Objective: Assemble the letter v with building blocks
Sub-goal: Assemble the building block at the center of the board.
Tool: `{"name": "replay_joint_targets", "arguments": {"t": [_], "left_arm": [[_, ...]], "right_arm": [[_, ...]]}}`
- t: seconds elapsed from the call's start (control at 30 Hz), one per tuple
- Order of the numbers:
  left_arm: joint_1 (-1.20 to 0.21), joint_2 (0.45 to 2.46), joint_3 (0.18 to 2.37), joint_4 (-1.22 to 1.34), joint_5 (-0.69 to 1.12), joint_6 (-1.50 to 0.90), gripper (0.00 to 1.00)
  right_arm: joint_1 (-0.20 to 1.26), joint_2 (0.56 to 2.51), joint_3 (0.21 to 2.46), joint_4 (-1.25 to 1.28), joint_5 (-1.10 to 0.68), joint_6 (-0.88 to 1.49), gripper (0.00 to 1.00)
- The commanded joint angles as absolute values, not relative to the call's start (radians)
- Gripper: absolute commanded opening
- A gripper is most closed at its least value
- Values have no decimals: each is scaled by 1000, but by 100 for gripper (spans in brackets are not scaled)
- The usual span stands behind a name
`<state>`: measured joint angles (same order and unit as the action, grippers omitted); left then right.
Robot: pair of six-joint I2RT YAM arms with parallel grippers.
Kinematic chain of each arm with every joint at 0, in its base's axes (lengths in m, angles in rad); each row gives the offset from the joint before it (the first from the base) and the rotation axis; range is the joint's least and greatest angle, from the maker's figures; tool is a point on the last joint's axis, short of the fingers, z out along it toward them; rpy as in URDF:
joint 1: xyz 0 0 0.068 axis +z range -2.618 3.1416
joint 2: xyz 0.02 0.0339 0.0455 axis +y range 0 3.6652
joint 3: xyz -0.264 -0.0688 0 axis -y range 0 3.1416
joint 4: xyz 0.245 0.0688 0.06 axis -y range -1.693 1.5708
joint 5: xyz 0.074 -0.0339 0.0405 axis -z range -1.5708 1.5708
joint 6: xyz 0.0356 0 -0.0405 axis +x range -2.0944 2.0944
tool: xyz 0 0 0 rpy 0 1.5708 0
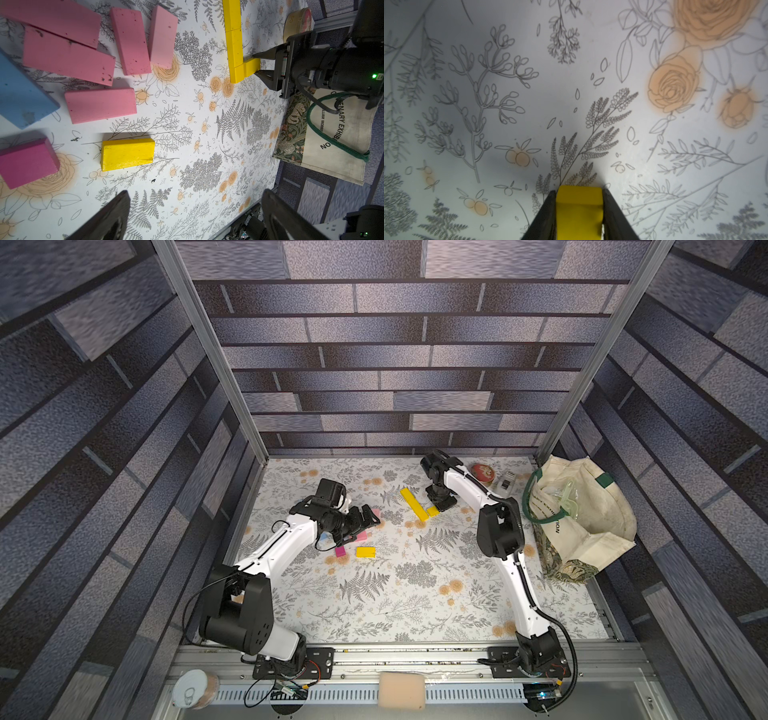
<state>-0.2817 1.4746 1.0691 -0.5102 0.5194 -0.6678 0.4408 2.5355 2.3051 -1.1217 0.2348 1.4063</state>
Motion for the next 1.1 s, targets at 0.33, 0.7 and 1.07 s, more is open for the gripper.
{"name": "replay_joint_targets", "arguments": {"t": [0.33, 0.7, 1.07], "left_arm": [[-292, 1433, 1103, -543, 512, -638, 100], [-296, 1430, 1105, -549, 508, -633, 100], [-299, 1430, 1106, -548, 505, -632, 100]], "right_arm": [[459, 2582, 2303, -1146, 198, 1427, 36], [463, 2585, 2301, -1141, 192, 1434, 36], [466, 2589, 2301, -1133, 189, 1432, 37]]}}
